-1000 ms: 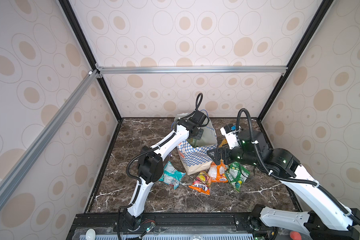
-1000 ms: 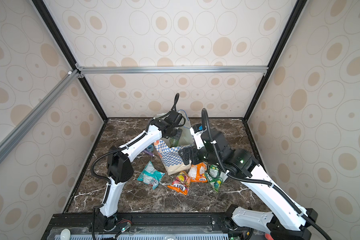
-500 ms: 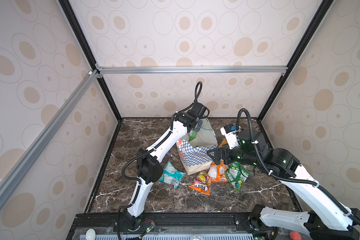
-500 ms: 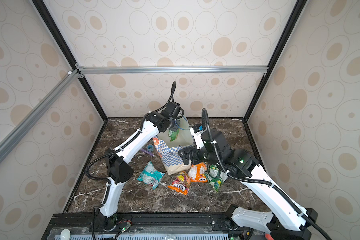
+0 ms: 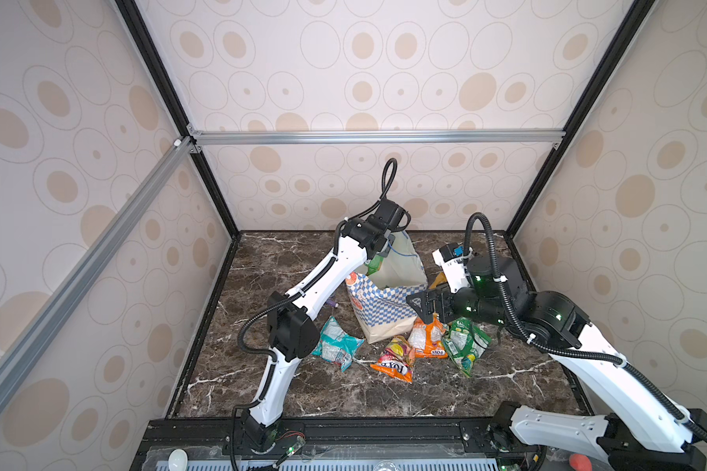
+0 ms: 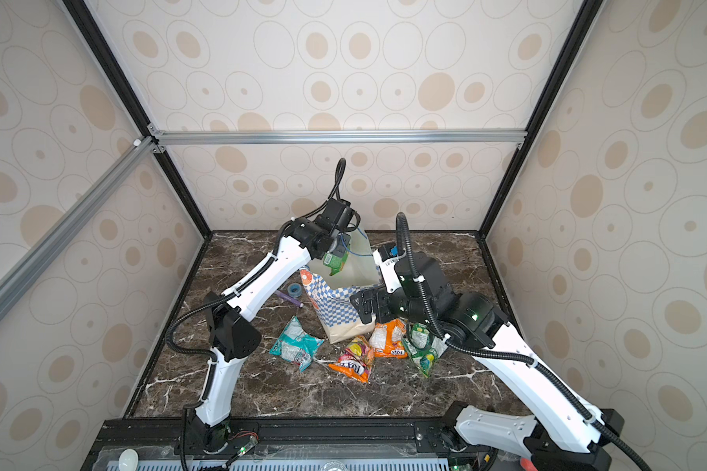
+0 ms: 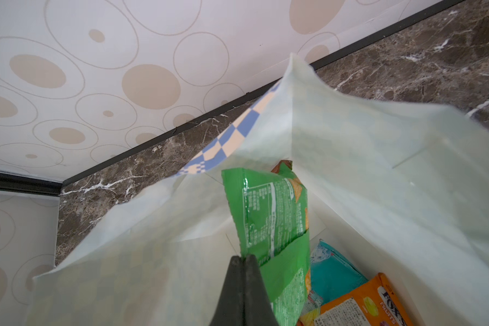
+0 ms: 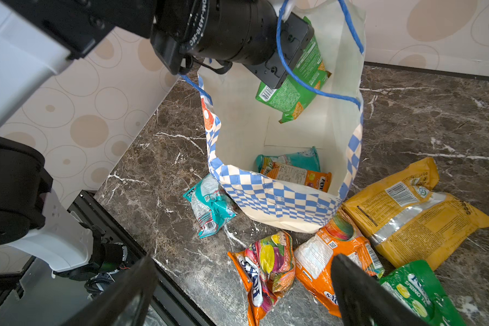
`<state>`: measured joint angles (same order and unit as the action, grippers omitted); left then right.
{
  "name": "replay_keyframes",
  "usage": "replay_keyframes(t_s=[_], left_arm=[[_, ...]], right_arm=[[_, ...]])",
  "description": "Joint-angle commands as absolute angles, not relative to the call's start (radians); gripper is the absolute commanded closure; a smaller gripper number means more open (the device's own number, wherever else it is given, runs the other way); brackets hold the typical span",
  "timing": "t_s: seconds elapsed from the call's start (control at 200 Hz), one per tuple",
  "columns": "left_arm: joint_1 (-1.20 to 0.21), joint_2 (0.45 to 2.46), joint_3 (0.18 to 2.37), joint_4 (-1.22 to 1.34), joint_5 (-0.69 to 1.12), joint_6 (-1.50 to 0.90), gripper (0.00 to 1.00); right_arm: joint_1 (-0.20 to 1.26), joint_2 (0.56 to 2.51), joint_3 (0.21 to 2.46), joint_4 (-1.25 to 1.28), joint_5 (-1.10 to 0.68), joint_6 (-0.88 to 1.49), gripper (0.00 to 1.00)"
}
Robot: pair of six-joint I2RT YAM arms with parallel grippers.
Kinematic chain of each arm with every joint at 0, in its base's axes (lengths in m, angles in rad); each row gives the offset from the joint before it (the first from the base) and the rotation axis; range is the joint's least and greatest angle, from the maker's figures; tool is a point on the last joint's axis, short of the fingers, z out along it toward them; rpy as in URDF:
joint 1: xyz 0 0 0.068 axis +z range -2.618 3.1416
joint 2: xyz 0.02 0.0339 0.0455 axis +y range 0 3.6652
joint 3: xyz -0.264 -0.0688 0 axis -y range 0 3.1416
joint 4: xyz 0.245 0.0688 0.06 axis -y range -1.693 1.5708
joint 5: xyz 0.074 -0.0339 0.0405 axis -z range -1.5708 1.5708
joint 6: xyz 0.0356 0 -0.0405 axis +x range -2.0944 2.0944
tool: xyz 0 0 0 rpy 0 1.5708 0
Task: Take the snacks out of the paper bag
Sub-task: Pick up the snack from the paper bag.
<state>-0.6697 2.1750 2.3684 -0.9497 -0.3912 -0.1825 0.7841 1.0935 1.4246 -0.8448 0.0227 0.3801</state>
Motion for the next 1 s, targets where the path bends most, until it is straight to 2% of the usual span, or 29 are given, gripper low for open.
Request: replay_keyframes(t_s=[0.0,0.435,0.995], left_arm=[[-0.660,2.090,2.425,-0.962,-0.406,-0.165,1.00],[-0.659,2.022,2.490,-0.925,-0.348,-0.161,1.00],[-0.658,1.923,2.553,-0.855,-0.360,-0.117,1.00]], right_arm=[[0.779,1.100,1.433,-0.830,0.022,0.384,0.00],[0.779,1.103,1.442,-0.830,0.017,0.389,0.00],[0.780,1.102,1.436,-0.816,0.015,0.394,0.00]])
